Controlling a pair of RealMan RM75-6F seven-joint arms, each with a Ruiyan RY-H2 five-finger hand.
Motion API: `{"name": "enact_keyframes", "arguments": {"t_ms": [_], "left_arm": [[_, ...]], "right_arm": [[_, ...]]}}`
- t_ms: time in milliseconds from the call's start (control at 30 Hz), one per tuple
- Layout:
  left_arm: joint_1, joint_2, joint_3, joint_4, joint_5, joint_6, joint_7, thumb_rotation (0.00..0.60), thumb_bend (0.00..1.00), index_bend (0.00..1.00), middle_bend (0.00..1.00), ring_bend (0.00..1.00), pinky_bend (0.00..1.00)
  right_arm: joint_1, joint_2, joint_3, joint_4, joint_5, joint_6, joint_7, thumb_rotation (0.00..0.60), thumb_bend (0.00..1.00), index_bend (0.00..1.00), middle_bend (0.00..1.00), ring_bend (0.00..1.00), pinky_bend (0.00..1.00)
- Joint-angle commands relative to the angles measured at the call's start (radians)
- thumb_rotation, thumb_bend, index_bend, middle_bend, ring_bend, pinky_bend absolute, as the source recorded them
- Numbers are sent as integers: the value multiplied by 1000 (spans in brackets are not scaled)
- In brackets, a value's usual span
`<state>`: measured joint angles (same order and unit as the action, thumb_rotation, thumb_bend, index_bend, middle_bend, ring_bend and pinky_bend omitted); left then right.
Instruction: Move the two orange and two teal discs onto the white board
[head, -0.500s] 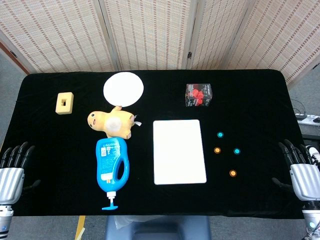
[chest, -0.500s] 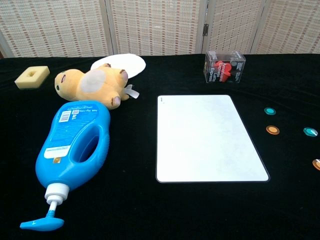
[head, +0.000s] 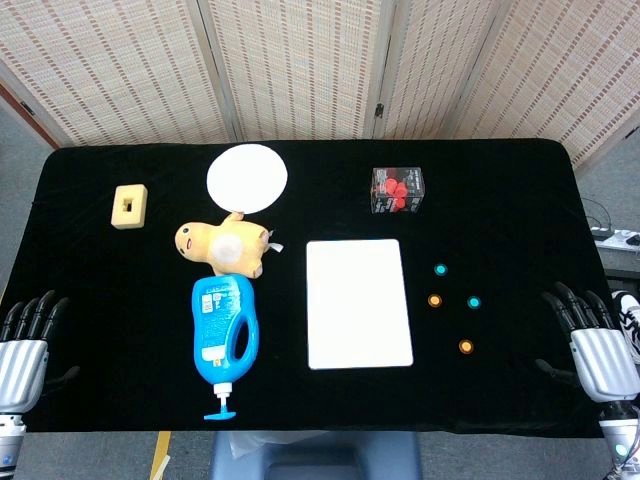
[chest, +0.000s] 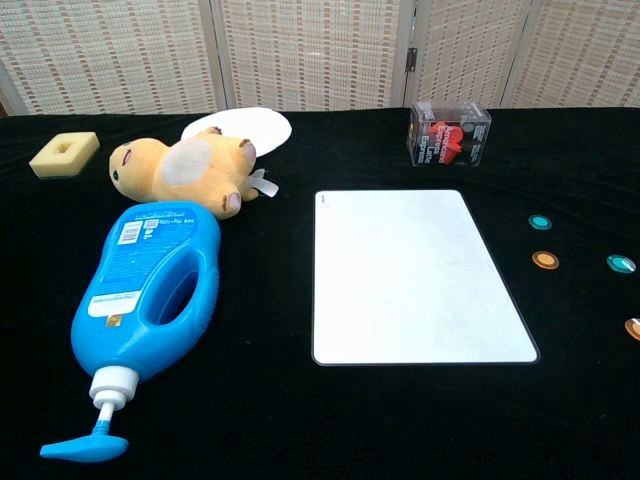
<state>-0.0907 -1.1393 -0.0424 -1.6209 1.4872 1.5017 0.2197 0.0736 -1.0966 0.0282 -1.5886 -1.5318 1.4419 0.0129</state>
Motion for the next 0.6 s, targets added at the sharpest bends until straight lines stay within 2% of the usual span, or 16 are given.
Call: {"name": "enact_keyframes", "arguments": {"t_ms": [33, 233, 333, 600], "left_arm": [[0, 1, 2, -1, 5, 1, -5, 600, 89, 0, 0, 0, 0], [4, 4, 5, 0, 8, 3, -18, 600, 89, 0, 0, 0, 0], [6, 6, 8, 1, 8, 2, -27, 600, 90, 0, 0, 1, 0], [7, 5, 11, 9, 8, -3, -35, 600, 89, 0, 0, 3, 0]], "right_arm": [[23, -13, -18, 11, -15, -48, -8, 600, 118, 200, 80, 128, 0], [69, -60, -34, 45, -14, -146, -36, 600, 125, 308, 85, 127, 0], [89, -80, -39, 62, -8, -188, -40, 600, 163, 357, 94, 127, 0], [146, -138, -28, 123, 18, -277, -27, 600, 179, 368, 98, 126, 0]]}}
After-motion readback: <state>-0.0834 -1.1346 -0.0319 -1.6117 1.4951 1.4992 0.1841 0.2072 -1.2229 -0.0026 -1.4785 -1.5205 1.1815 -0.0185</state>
